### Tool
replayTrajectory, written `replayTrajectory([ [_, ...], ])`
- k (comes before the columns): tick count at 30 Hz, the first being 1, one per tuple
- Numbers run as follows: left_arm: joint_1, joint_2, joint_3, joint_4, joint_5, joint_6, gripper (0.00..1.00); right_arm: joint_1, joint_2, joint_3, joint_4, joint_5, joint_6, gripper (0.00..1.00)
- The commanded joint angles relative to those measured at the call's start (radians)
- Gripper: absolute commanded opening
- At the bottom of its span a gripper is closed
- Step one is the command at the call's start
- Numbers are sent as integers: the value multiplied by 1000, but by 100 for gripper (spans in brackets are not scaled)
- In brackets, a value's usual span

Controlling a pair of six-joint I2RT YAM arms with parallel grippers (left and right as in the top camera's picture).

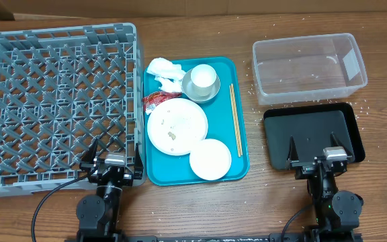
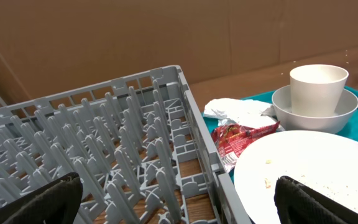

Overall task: Sort waste into correct bins and load items into the dishwasher
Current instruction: 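Move the left gripper over the white tissue on the teal tray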

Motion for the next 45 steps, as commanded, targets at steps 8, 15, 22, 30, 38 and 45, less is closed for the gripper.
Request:
replayTrajectory([
  [8,-6,-6,-3,-1,-5,5,100,6,-12,-10,6,8,0,100],
  [15,-6,-6,-3,-2,-5,5,100,6,-12,-10,6,8,0,100],
  [22,-6,-6,-3,-1,-5,5,100,6,-12,-10,6,8,0,100],
  [30,-6,-6,-3,-1,-5,5,100,6,-12,-10,6,8,0,100],
  [38,-6,-6,-3,63,-6,33,100,6,-12,-10,6,8,0,100],
  [45,-6,-6,-3,552,299,78,100,6,-12,-10,6,8,0,100],
])
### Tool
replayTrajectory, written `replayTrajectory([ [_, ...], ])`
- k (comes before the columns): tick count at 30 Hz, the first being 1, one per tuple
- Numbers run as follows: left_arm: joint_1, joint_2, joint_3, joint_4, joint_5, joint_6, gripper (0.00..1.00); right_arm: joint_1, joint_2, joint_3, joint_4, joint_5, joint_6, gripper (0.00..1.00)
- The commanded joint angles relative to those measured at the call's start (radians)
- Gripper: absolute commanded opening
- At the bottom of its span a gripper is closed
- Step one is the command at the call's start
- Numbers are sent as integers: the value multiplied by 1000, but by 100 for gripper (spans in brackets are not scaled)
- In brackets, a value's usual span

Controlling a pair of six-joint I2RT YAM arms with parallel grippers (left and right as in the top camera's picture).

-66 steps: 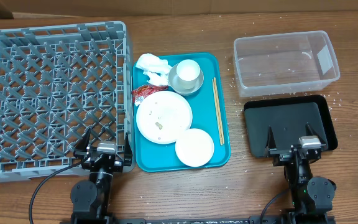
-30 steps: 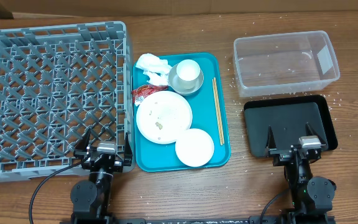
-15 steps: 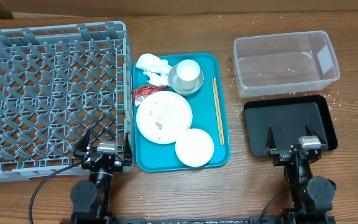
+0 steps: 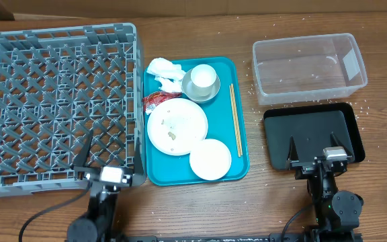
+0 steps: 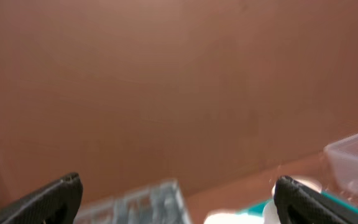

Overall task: Sort waste into correct bins and load items into the dishwasher
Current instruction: 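Move the left gripper over the white tissue on the teal tray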

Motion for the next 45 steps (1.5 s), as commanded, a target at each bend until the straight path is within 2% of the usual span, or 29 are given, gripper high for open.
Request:
replayTrajectory([
  [1,-6,-2,-2,214,158,63,100,6,-12,-10,6,8,0,100],
  [5,-6,39,57,215,158,65,100,6,-12,-10,6,8,0,100],
  [8,-6,131,156,133,162,103,100,6,-12,-10,6,8,0,100],
  [12,-6,346,365,-35,171,127,100,6,-12,-10,6,8,0,100],
  [20,-6,982,1101,-816,261,174,100,6,-12,-10,6,8,0,100],
  [25,-6,1243,1423,-1075,405,137,100,6,-12,-10,6,8,0,100],
  [30,-23,1422,1633,-1235,348,125,100,6,-12,-10,6,8,0,100],
  [35,-118,1619,1893,-1495,95,135,100,6,-12,-10,6,8,0,100],
  [38,-175,1701,1963,-1545,11,216,100,6,-12,-10,6,8,0,100],
  [45,-223,1824,1963,-1404,-17,257,100,6,-12,-10,6,8,0,100],
])
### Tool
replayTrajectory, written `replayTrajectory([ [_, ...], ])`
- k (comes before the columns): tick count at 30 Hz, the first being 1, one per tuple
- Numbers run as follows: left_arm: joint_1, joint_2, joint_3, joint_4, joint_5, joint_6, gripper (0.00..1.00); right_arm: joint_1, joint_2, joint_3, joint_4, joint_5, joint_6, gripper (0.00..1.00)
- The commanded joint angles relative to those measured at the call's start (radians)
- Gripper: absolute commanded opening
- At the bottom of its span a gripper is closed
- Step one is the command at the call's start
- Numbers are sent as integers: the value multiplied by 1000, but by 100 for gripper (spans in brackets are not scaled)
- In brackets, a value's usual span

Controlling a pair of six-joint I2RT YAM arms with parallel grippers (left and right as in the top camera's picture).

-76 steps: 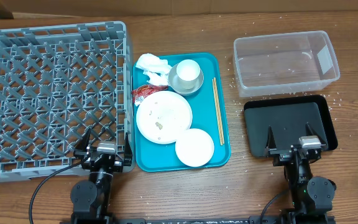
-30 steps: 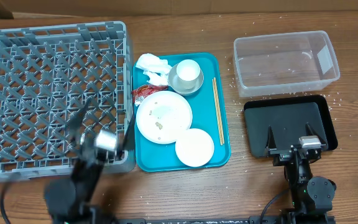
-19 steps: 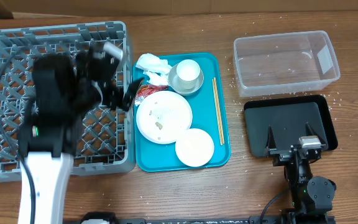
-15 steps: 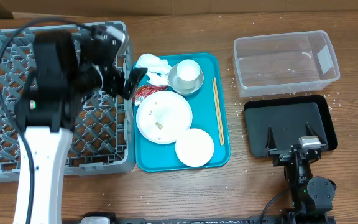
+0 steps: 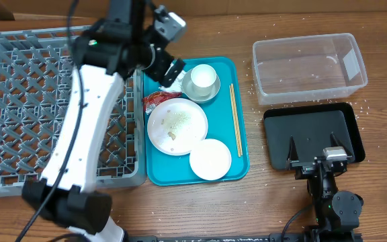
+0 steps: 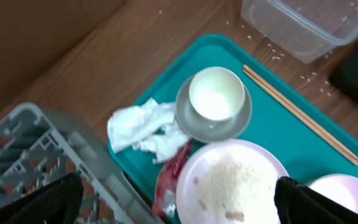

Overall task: Sort waste into correct bins and load items into the dishwasher
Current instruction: 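Move the left gripper over the white tissue on the teal tray, then lower the left gripper and grasp the crumpled white tissue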

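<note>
My left gripper [image 5: 166, 66] hangs open and empty above the far left of the teal tray [image 5: 242, 144]. Below it in the left wrist view lie a crumpled white napkin [image 6: 143, 124], a red wrapper [image 6: 169, 177] and a white plate with food scraps [image 6: 232, 183]; the gripper [image 6: 178, 186] has its fingers [image 6: 48, 202] spread wide. A white cup [image 6: 215, 96] stands in a grey bowl [image 6: 219, 124]. Chopsticks [image 6: 300, 115] lie along the tray's right side. A small plate [image 5: 210, 159] sits at the tray's near end. My right gripper [image 5: 313, 151] rests open at the near edge of the black tray [image 5: 312, 128].
The grey dishwasher rack [image 5: 39, 114] fills the left of the table, with my left arm reaching over its right edge. A clear plastic bin [image 5: 309, 67] stands at the far right, behind the black tray. Rice grains are scattered around the bin.
My left arm was at the table's near edge with its camera facing the back wall. Now it reaches out above the far left of the tray, looking down. The right arm has not moved.
Both grippers rested open at the near edge, the left one beside the rack's front corner. Then the left wrist was tipped up toward the wall. Now the left gripper hangs open over the napkin and wrapper; nothing on the tray has moved.
</note>
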Motion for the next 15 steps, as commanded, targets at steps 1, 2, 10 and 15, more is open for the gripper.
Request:
replayTrajectory([
  [1,0,62,26,63,-70,38,100,6,-12,-10,6,9,0,100],
  [2,3,79,26,90,-88,31,100,6,-12,-10,6,9,0,100],
  [10,26,224,26,274,-144,-142,100,6,-12,-10,6,9,0,100],
  [15,25,315,26,333,-144,-144,58,6,-12,-10,6,9,0,100],
])
